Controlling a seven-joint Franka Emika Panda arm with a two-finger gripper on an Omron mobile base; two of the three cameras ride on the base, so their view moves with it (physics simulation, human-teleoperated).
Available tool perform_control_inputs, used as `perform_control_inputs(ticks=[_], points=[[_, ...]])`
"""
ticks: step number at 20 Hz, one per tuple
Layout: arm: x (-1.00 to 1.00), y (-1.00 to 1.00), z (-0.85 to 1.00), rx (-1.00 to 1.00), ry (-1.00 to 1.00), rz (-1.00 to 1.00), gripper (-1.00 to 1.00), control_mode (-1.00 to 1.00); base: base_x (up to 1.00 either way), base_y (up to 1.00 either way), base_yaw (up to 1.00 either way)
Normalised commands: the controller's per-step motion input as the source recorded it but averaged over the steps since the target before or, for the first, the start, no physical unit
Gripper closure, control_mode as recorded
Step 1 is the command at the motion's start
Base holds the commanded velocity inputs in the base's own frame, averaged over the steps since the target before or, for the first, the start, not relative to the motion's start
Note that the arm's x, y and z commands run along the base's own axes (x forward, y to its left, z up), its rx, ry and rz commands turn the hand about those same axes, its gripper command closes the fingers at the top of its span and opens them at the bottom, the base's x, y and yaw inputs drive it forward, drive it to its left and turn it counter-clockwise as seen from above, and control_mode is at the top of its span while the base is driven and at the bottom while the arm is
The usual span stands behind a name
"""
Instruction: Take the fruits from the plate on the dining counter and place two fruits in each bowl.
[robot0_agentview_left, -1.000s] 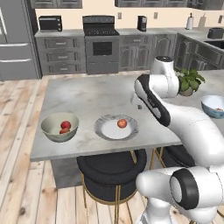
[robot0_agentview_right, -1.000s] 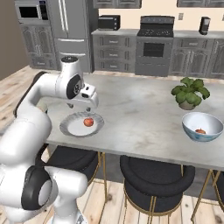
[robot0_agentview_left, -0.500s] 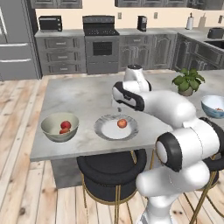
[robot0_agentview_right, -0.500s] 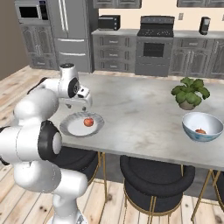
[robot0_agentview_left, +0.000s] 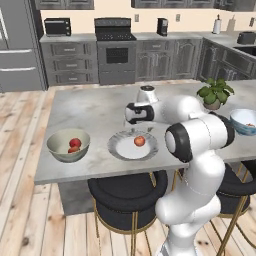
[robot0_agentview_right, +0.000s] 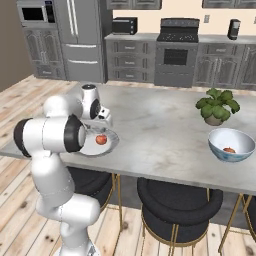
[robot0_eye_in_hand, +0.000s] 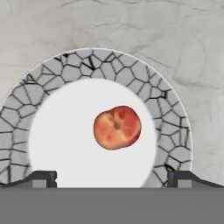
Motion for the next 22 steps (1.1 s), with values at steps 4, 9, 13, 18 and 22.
perform_control_inputs(ticks=[4, 9, 13, 18, 22], points=[[0.43, 0.00, -0.69, 0.00, 0.00, 0.00, -1.00, -1.00, 0.00, 0.00, 0.00], [0.20, 0.00, -0.54, 0.00, 0.00, 0.00, -1.00, -1.00, 0.00, 0.00, 0.00], [0.00, 0.00, -0.09, 0.00, 0.00, 0.00, -1.00, -1.00, 0.00, 0.00, 0.00], [0.03, -0.05, -0.18, 0.00, 0.00, 0.00, -1.00, -1.00, 0.00, 0.00, 0.00], [0.08, -0.05, -0.24, 0.00, 0.00, 0.00, -1.00, -1.00, 0.00, 0.00, 0.00]])
